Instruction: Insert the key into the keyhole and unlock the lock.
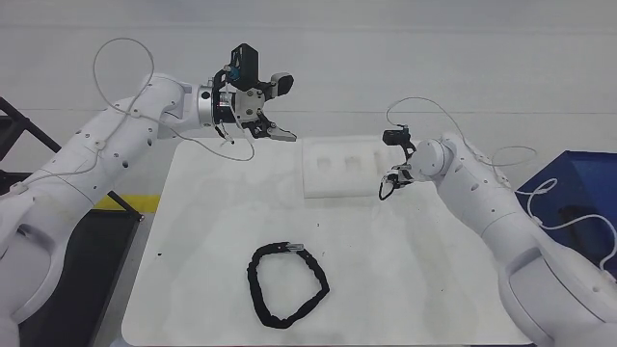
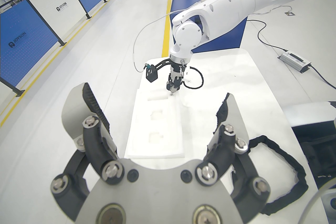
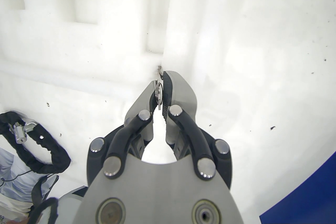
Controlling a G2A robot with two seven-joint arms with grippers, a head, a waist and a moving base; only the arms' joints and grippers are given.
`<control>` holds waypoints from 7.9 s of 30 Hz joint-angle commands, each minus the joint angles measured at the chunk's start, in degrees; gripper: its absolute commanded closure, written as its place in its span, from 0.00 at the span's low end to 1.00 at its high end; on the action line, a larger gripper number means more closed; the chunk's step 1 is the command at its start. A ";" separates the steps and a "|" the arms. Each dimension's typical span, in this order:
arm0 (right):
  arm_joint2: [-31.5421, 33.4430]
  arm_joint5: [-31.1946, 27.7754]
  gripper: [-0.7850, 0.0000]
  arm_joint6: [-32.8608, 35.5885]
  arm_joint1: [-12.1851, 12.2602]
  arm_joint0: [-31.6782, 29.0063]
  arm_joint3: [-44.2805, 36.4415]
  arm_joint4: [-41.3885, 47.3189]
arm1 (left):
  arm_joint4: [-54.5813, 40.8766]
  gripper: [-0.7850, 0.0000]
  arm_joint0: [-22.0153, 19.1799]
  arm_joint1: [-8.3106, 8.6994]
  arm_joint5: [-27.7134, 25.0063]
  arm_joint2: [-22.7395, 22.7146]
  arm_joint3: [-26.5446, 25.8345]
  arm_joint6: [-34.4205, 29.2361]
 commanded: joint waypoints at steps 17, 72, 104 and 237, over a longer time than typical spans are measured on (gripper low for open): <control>12.50 -0.82 1.00 6.42 8.39 -8.48 -32.12 -5.75 | 0.00 0.00 0.00 0.00 0.00 0.00 0.00 0.00; 52.95 -29.14 1.00 -13.39 18.34 -48.38 -65.07 16.74 | 3.05 0.00 5.12 1.97 0.00 -4.08 -3.33 -0.05; 52.95 -29.14 1.00 -13.39 18.34 -48.38 -65.07 16.74 | 47.55 0.00 22.11 -4.12 0.00 0.00 6.16 21.80; 53.33 -16.06 1.00 9.78 20.18 -50.07 -76.09 31.57 | 44.07 1.00 20.94 -0.32 21.31 -7.12 -15.57 32.59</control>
